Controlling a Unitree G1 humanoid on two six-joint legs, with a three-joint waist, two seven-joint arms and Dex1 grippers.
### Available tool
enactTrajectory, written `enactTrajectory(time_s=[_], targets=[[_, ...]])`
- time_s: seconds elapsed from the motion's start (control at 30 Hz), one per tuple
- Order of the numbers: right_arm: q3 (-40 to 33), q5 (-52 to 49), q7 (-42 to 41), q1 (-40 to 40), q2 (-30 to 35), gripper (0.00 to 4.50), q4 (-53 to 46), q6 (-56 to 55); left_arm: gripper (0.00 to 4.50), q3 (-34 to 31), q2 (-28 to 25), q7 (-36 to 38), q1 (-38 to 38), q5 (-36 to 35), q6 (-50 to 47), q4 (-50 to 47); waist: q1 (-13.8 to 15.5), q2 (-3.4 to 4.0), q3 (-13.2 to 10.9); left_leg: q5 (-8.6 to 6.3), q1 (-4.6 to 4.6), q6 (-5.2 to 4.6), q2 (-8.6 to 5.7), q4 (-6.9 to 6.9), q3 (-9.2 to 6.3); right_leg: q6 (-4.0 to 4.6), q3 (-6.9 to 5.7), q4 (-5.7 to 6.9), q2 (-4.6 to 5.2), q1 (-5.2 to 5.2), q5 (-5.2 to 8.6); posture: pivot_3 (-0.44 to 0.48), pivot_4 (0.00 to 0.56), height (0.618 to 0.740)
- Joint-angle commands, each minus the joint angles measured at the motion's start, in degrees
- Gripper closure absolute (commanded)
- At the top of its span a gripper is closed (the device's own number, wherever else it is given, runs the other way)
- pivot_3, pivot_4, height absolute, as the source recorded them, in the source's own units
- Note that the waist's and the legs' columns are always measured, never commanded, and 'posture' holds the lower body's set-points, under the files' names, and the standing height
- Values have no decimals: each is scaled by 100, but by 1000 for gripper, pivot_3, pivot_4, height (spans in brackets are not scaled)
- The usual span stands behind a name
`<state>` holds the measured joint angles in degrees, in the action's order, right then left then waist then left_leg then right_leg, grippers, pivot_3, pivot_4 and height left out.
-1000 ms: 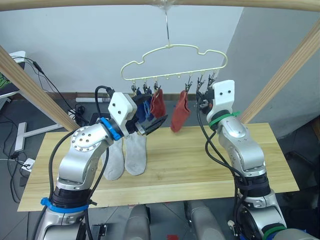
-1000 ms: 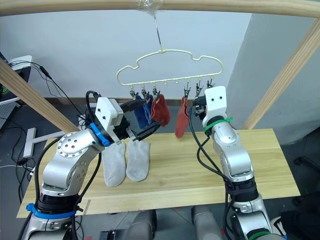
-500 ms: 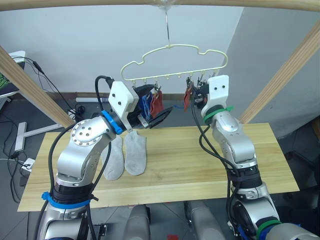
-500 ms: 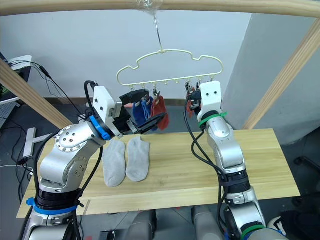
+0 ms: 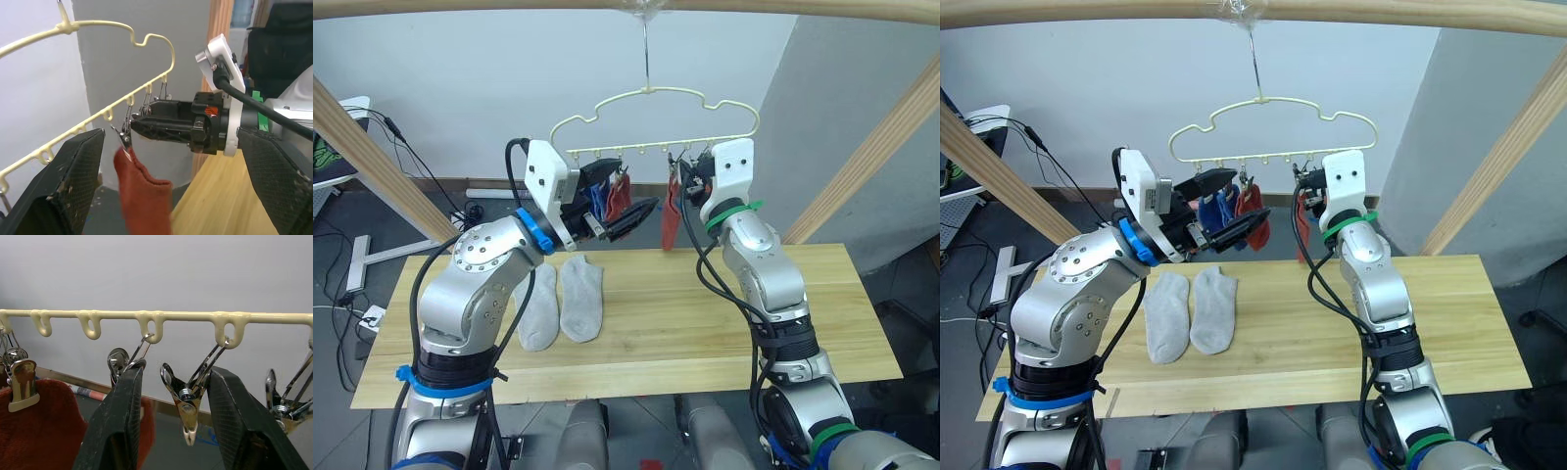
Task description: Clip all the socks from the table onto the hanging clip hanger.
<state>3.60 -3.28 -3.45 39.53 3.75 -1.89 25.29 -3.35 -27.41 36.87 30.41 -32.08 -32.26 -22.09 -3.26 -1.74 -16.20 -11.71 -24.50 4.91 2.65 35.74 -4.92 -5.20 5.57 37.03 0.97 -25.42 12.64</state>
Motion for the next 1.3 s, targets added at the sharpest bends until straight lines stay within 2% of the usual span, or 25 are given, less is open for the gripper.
enactTrajectory(time_s=[0.03,1.3], targets=[[-12,65,-10,115,-21,2490,-112,-176,0,-102,-43,-8,21,-126,22,-269,0,0,0,0,0,0,0,0,0,0,0,0,0,0,0,49,265,740],[-247,167,108,401,10,2490,440,-451,0,-41,-43,-62,60,-240,23,-382,17,0,0,0,0,0,-1,0,0,15,0,1,0,0,-9,54,264,740]])
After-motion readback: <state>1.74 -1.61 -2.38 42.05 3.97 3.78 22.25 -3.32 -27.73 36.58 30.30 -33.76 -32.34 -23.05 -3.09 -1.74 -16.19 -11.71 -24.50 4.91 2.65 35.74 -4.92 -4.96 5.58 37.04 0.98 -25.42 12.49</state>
